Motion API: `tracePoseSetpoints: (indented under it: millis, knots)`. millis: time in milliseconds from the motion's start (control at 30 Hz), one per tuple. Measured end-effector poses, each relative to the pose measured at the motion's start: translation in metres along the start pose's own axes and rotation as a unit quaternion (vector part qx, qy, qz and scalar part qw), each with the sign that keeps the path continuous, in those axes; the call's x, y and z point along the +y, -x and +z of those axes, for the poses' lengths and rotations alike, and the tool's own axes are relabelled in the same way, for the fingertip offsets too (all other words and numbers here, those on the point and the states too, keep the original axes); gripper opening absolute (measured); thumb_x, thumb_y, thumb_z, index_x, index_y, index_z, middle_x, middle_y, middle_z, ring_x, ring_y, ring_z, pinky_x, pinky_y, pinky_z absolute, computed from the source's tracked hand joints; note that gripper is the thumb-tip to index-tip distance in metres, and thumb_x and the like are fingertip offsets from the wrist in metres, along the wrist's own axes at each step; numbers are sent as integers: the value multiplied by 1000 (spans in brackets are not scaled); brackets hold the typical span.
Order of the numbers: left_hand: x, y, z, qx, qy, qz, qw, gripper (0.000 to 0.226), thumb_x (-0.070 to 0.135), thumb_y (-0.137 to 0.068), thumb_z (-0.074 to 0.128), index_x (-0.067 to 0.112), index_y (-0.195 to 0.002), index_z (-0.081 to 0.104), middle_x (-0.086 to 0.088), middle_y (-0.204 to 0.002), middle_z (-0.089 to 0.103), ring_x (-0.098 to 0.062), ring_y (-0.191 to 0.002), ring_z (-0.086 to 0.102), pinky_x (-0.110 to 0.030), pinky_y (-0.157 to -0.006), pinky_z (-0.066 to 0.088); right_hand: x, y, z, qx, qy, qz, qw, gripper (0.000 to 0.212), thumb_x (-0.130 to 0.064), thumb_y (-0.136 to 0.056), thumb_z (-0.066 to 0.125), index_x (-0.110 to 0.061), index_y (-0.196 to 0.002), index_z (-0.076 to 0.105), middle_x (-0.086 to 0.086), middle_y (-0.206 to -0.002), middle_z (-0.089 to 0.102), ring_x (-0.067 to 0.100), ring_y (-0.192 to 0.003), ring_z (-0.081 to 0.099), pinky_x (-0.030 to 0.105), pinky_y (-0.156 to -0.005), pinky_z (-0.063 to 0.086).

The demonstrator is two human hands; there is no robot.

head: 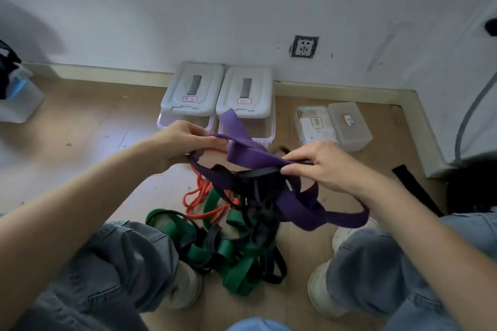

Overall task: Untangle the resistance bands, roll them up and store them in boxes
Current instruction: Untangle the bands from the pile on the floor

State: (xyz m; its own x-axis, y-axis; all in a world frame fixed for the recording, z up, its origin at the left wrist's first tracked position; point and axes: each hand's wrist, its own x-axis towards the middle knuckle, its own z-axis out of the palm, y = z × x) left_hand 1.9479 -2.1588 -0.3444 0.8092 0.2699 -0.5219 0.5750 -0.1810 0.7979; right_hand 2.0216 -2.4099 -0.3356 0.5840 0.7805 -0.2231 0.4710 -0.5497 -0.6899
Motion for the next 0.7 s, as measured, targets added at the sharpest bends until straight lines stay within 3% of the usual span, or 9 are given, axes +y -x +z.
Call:
tracePoseSetpoints:
  millis: [67, 133, 200, 267, 367, 433, 500, 600, 700]
  knots:
    - [-9, -4, -16, 21, 21, -41, 999, 34, 32, -65, 76, 4, -84, 70, 4, -49, 50, -6, -40, 43, -14, -39, 40, -1, 5, -10, -9, -66, -19, 998, 18, -18, -88, 61, -18, -103, 72, -13, -86, 73, 2, -84, 64, 17, -77, 47]
    - [-20, -6, -42, 93, 61, -73, 991, 30, 34, -71, 72, 6, -78, 64, 0, -58, 50, -8, -43, 44, -15, -36, 40, -3, 12, -20, 10, -145, -35, 989, 18, -20, -85, 61, -21, -100, 70, -16, -81, 72, -5, -80, 63, 10, -74, 44]
    - [-29, -5, -66, 187, 130, -91, 970, 27, 35, -84, 64, 11, -75, 56, -1, -66, 50, -11, -51, 49, -13, -35, 42, -1, 18, -29, 74, -201, -38, 976, 20, -22, -80, 61, -25, -98, 69, -8, -91, 72, 0, -87, 64, 14, -79, 46]
    - [-31, -1, -73, 214, 190, -91, 954, 28, 37, -90, 58, 13, -77, 52, -2, -76, 57, -15, -59, 61, -18, -41, 51, 3, 17, -31, 128, -217, -36, 967, 28, -6, -83, 62, -23, -104, 67, 2, -105, 70, 8, -99, 63, 19, -85, 48]
    - [-9, 10, -41, 97, 241, -64, 964, 24, 36, -91, 55, 14, -82, 51, -4, -75, 69, -17, -58, 70, -26, -49, 56, 5, 2, -20, 63, -87, 48, 993, 47, 2, -86, 59, -21, -126, 51, 0, -124, 58, 15, -115, 54, 13, -83, 42]
    - [14, 21, -12, 24, 212, -16, 977, 20, 34, -94, 50, 14, -92, 51, -7, -77, 73, -20, -64, 71, -28, -54, 57, 5, -7, -11, 6, 19, 107, 994, 61, -9, -86, 63, -21, -139, 36, 3, -138, 47, 16, -121, 46, 21, -88, 37]
    - [34, 32, 10, -26, 155, 41, 987, 20, 33, -95, 49, 15, -102, 51, -10, -85, 74, -25, -74, 72, -30, -62, 59, 1, -13, -3, 21, 35, 97, 994, 71, -24, -83, 69, -23, -142, 30, 3, -146, 38, 17, -130, 39, 24, -96, 33]
    - [50, 44, 26, -78, 121, 114, 983, 23, 34, -93, 51, 15, -104, 53, -9, -90, 74, -23, -78, 72, -32, -72, 59, -13, -20, 20, -31, -94, 21, 995, 83, -38, -71, 78, -32, -140, 31, -18, -136, 44, -2, -121, 42, 12, -93, 31]
    - [64, 49, 28, -129, 164, 152, 966, 20, 36, -94, 49, 16, -91, 51, -14, -92, 73, -29, -80, 72, -35, -67, 59, -13, -25, 51, -20, -68, -27, 997, 70, -36, -71, 79, -27, -131, 43, -23, -112, 53, -4, -99, 51, 4, -78, 35]
